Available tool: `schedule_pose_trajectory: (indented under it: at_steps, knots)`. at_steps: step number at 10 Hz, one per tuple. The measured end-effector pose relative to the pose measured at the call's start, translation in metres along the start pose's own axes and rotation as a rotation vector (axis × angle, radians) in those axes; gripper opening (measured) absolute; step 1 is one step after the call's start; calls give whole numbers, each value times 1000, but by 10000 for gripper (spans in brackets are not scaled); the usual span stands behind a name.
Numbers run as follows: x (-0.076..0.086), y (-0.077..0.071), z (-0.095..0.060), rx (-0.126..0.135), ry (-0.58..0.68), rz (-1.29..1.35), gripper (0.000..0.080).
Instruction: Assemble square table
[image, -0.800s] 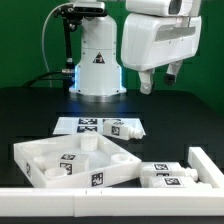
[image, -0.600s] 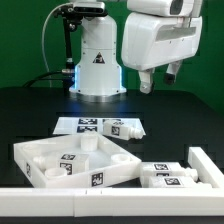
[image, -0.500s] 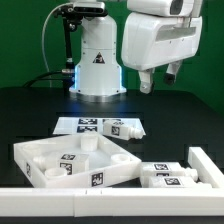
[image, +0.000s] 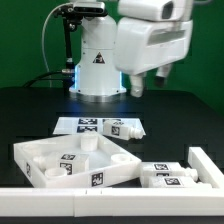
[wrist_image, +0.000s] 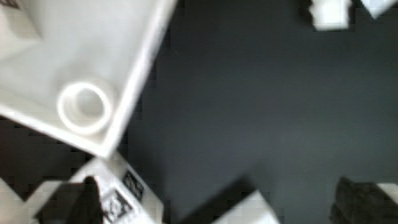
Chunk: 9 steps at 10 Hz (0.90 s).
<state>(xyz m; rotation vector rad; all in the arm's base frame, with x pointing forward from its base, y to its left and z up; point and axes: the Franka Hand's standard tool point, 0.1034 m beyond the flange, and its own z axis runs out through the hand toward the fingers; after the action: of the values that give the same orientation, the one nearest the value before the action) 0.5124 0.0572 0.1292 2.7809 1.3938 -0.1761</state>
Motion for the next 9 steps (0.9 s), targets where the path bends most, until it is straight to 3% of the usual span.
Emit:
schedule_pose_trajectory:
  at_steps: [3,7,8,9]
  knots:
    - [-27,18,11,-4,9,-42,649]
    - [-23,15,12,-2,9,-49,649]
    - [-15,22,11,12,-3,-11,649]
    - [7,37,5,10,3,-37,649]
